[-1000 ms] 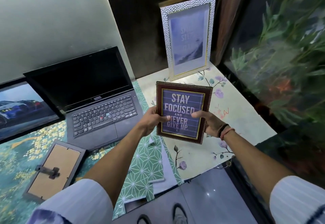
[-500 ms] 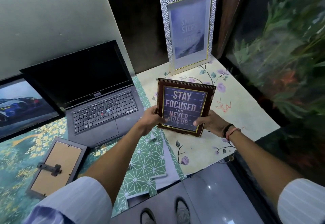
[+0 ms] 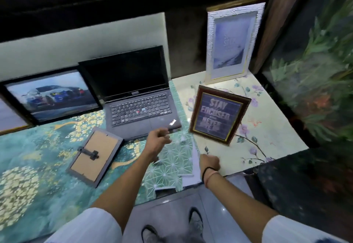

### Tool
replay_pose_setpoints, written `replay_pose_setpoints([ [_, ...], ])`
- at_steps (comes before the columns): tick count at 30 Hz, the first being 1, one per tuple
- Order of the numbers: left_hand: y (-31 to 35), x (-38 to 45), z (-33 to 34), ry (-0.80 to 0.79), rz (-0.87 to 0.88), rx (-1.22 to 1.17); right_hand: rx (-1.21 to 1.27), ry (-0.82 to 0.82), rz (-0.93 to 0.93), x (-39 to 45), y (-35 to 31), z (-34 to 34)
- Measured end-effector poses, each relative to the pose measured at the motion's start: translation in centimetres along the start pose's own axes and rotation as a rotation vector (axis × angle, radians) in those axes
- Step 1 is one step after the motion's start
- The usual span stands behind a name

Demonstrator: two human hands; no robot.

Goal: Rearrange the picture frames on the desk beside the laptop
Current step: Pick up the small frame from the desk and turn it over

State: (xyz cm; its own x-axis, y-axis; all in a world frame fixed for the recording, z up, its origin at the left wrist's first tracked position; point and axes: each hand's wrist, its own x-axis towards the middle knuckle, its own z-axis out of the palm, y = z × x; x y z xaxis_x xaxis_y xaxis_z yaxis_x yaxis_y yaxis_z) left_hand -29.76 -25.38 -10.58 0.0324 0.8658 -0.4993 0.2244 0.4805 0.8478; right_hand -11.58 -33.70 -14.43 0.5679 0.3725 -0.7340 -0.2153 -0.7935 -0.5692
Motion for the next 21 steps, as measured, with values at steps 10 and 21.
replay_pose_setpoints([
  [10,-8.4,-5.6,-22.1,0.563,-0.160,0.325,-0.027,-0.741,0.060,-11.8,0.1,18.5],
  [21,-14.6,-7.9,-31.5,0.437,-0.180,0.201,-0.186,-0.525,-0.156,-16.3,1.7,29.1],
])
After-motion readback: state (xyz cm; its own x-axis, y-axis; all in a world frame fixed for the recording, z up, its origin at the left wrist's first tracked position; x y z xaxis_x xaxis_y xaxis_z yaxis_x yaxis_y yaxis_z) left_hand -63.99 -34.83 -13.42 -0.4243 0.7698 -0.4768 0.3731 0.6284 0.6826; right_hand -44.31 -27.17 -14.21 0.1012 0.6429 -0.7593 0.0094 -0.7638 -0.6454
